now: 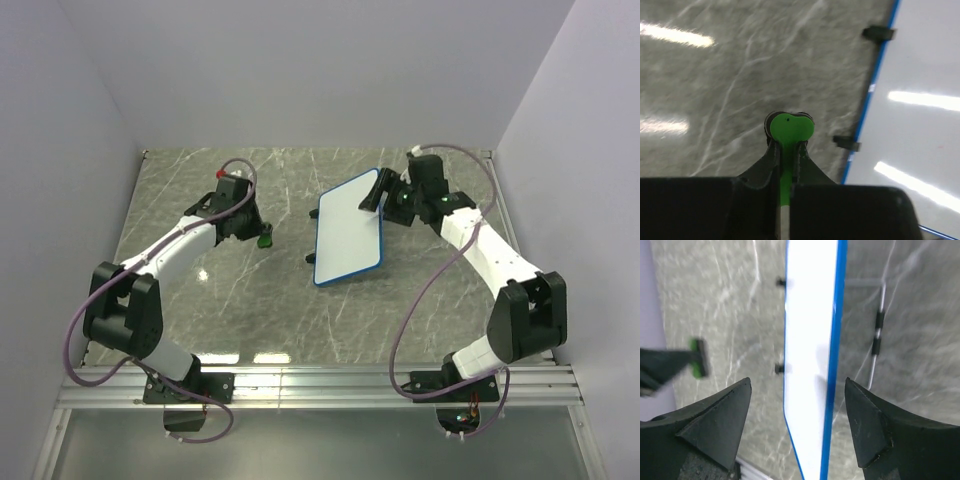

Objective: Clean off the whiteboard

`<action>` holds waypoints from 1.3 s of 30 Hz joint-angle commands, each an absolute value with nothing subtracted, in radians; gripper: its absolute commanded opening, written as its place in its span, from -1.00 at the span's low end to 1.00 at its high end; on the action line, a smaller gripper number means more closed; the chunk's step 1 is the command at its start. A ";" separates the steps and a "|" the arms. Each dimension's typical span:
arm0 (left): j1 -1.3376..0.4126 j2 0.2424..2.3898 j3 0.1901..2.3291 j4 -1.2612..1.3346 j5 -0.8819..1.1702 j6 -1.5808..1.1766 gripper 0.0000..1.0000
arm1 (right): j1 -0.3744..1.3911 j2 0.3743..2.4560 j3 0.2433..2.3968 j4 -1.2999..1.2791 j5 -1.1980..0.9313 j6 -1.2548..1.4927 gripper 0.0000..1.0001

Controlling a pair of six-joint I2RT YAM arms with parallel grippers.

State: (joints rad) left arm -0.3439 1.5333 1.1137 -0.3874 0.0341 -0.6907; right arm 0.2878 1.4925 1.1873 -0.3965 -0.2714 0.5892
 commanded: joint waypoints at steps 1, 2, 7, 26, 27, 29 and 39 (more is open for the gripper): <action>-0.347 1.525 1.089 -0.452 -0.075 -0.624 -0.96 | 0.264 1.425 1.302 -0.446 -0.196 0.523 0.64; -0.347 1.543 1.080 -0.466 -0.092 -0.620 -0.94 | 0.258 1.393 1.311 -0.454 -0.186 0.519 0.65; -0.348 1.595 1.049 -0.454 -0.133 -0.591 -0.39 | 0.242 1.272 1.261 -0.505 -0.138 0.492 0.67; -0.388 1.569 1.206 -0.632 -0.267 -0.638 0.84 | 0.241 0.727 0.942 -0.644 -0.152 0.503 0.86; -0.388 1.556 1.224 -0.650 -0.284 -0.637 0.85 | 0.239 0.720 0.948 -0.647 -0.170 0.520 0.87; -0.388 1.517 1.279 -0.695 -0.299 -0.637 0.86 | 0.239 0.707 0.977 -0.663 -0.182 0.532 0.88; -0.390 1.335 1.566 -0.790 -0.336 -0.585 0.86 | 0.241 0.650 1.117 -0.738 -0.187 0.583 0.99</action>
State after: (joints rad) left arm -0.3870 1.3834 1.4723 -0.7315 -0.2974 -0.6174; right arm 0.2440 0.6796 1.0569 -0.7158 -0.1780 0.5632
